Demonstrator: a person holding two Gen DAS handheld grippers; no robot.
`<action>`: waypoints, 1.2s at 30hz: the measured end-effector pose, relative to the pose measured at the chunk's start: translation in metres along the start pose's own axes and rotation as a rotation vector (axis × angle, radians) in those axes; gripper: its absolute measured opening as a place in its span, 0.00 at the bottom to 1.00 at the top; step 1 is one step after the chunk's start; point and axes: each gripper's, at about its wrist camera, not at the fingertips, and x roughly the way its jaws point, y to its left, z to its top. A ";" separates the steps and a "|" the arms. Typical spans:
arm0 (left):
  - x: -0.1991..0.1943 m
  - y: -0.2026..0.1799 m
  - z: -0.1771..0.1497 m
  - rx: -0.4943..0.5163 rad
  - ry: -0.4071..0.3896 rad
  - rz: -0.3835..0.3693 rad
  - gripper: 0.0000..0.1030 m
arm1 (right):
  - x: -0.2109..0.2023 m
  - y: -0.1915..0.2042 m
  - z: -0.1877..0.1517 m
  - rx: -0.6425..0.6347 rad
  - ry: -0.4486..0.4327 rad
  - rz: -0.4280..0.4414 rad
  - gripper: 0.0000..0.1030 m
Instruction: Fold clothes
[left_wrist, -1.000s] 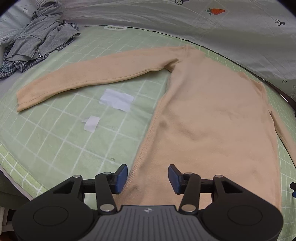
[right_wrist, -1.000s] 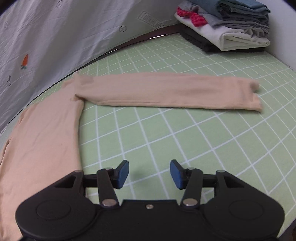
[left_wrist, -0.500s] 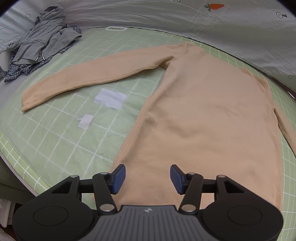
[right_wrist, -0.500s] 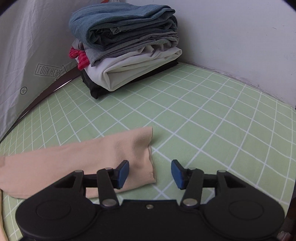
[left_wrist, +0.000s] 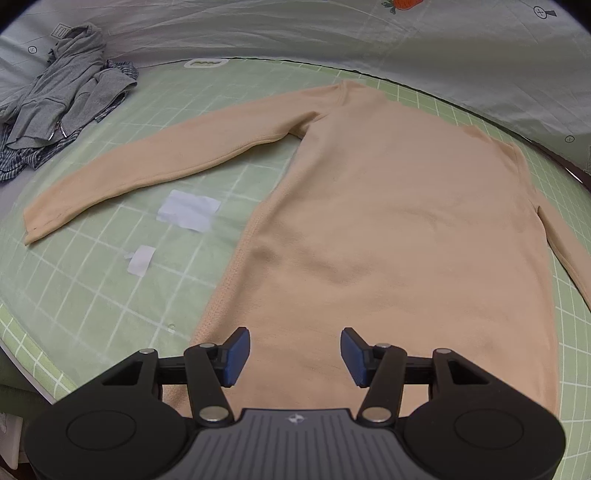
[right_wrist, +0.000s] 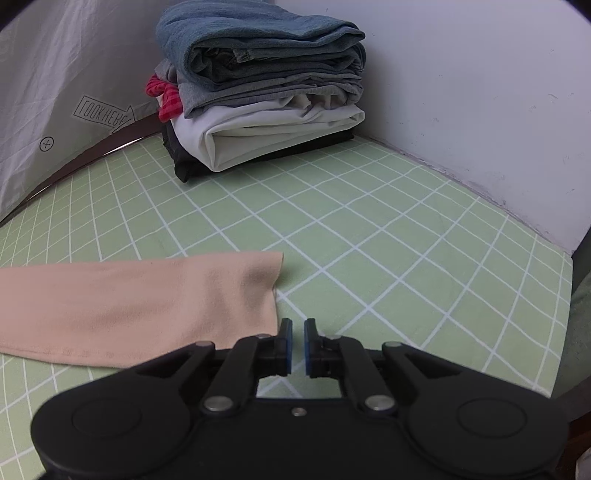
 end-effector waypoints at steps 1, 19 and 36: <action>0.000 0.002 0.001 -0.003 0.000 0.002 0.55 | -0.001 0.003 0.000 -0.002 -0.004 0.014 0.31; -0.011 0.047 -0.011 -0.103 -0.006 0.064 0.60 | 0.017 0.027 0.011 -0.033 0.000 -0.035 0.14; 0.011 0.163 0.030 -0.317 -0.023 0.093 0.69 | -0.071 0.149 -0.060 -0.211 0.083 0.101 0.98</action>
